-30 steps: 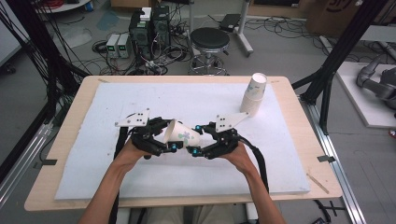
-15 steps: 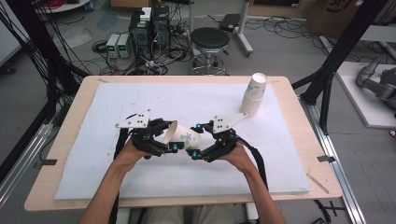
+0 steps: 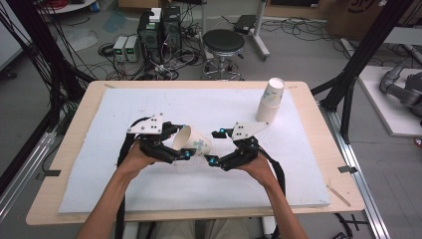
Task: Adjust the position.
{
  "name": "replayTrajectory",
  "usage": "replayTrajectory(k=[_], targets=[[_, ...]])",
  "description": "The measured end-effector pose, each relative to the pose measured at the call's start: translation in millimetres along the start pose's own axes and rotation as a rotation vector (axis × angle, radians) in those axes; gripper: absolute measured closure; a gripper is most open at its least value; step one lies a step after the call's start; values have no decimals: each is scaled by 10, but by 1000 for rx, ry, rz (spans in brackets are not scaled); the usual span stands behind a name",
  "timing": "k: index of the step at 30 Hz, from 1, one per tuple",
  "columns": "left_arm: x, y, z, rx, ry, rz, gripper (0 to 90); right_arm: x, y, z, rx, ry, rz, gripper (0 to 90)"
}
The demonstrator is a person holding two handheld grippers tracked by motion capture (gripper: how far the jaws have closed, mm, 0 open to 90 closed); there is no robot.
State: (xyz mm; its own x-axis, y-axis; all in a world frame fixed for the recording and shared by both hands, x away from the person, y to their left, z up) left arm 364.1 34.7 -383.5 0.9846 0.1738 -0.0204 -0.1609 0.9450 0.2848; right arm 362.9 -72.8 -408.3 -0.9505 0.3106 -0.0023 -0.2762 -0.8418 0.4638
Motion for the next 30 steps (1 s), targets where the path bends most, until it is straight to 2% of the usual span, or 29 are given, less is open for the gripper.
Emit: replayTrajectory(k=[3, 6, 10, 14, 17, 18, 20, 21, 26, 30], targets=[[63, -7, -30, 67, -15, 19, 322, -39, 51, -73, 18, -25, -61, 192], [132, 0, -66, 140, -23, 40, 322, -86, 94, -144, 35, -29, -117, 192], [219, 12, -105, 235, -43, 61, 321, -168, 175, -276, 56, -66, -214, 192], [282, 25, -124, 320, -62, 66, 319, -285, 279, -441, 66, -125, -322, 192], [321, 42, -143, 390, -80, 73, 318, -339, 352, -558, 75, -162, -374, 192], [334, 45, -142, 402, -82, 75, 318, -368, 384, -613, 78, -170, -400, 192], [361, 53, -141, 423, -84, 85, 318, -383, 412, -691, 80, -182, -400, 191], [378, 61, -143, 437, -88, 91, 317, -404, 433, -747, 86, -189, -415, 192], [478, 114, -175, 509, -77, 129, 316, -491, 538, -1031, 87, -262, -488, 192], [519, 149, -187, 551, -83, 136, 316, -551, 605, -1147, 84, -275, -542, 192]])
Point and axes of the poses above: each handheld gripper's, and its own axes: y roughly backward along the jaws, z roughly out of its top, x roughly to its left, the point moved 10 cm from there along -y, roughly forward along the jaws, and after that the axes turned 3 degrees about x, right-handed, at the moved point
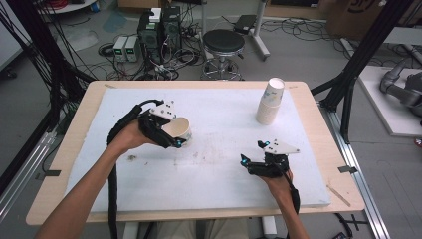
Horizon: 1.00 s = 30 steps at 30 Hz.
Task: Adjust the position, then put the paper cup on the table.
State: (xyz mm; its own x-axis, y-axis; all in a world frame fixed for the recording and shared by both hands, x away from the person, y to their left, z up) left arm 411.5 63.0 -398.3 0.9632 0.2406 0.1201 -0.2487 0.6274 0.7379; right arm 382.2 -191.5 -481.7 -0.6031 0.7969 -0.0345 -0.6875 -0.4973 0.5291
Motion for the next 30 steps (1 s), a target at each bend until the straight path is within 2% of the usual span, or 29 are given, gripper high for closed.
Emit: replayTrajectory(k=[2, 10, 15, 25, 30], targets=[[9, 5, 12, 5, 0, 1, 316, -28, 3, -20, -5, -5, -18, 191], [22, -25, 2, 38, -10, 0, 316, -81, -34, -175, 5, -49, -22, 191], [14, -27, 16, 28, -5, -6, 316, -89, -23, -178, -6, -49, -27, 192], [26, -38, -3, 51, -24, 8, 317, -81, -28, -183, -1, -43, -34, 191], [60, -74, -21, 56, -12, 19, 317, -84, -27, -186, 0, -49, -38, 192]])
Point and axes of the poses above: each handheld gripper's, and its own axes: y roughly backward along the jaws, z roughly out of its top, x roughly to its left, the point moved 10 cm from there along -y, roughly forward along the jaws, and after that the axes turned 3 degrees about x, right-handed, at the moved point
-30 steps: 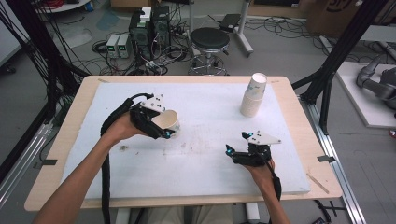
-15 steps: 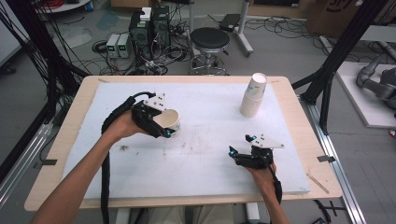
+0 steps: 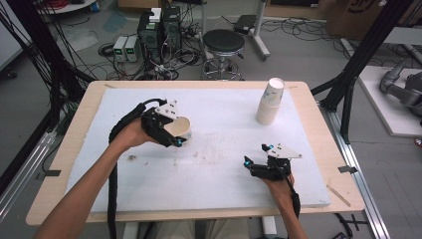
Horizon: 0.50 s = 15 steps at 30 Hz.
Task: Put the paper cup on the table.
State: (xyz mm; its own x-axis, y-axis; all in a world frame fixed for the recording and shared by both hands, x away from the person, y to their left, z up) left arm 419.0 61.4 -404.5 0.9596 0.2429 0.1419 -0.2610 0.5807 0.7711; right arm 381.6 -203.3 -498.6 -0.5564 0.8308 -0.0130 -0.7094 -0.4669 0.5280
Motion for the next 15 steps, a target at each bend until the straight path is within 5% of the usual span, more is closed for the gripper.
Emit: replayTrajectory(k=[10, 15], targets=[[110, -229, -137, 39, 53, 3, 316, -10, -5, -2, 3, -4, -4, 192], [129, -378, -185, 88, 48, -10, 315, -15, -14, -5, 9, 2, -7, 192]])
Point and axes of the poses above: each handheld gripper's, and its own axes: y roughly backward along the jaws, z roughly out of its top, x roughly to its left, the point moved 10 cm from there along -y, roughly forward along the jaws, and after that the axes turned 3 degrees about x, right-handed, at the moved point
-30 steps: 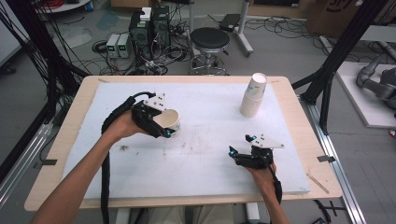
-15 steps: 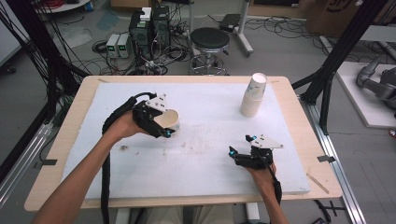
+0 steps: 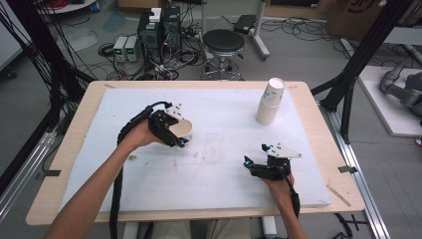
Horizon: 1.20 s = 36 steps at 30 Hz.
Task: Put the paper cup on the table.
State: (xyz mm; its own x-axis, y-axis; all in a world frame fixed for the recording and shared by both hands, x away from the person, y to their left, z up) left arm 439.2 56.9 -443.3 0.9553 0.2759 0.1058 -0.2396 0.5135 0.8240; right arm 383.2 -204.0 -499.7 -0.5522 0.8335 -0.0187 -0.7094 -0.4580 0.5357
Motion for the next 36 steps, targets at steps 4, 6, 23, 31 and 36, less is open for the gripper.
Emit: replayTrajectory(k=[4, 6, 23, 31, 36], targets=[[-12, -112, 28, 28, -12, -15, 314, 5, -5, -3, 7, 2, 1, 192], [-15, -163, 46, 45, -15, -19, 313, -1, -4, -3, 4, -9, 7, 192], [-33, -442, 14, 98, -3, -45, 295, -3, -3, -6, 8, -12, 9, 192], [-15, -469, 8, 102, 8, -35, 218, -22, -5, -4, 5, -27, 6, 192], [-13, -484, -29, 100, 45, -58, 127, -21, 2, -3, 1, -35, 5, 192]])
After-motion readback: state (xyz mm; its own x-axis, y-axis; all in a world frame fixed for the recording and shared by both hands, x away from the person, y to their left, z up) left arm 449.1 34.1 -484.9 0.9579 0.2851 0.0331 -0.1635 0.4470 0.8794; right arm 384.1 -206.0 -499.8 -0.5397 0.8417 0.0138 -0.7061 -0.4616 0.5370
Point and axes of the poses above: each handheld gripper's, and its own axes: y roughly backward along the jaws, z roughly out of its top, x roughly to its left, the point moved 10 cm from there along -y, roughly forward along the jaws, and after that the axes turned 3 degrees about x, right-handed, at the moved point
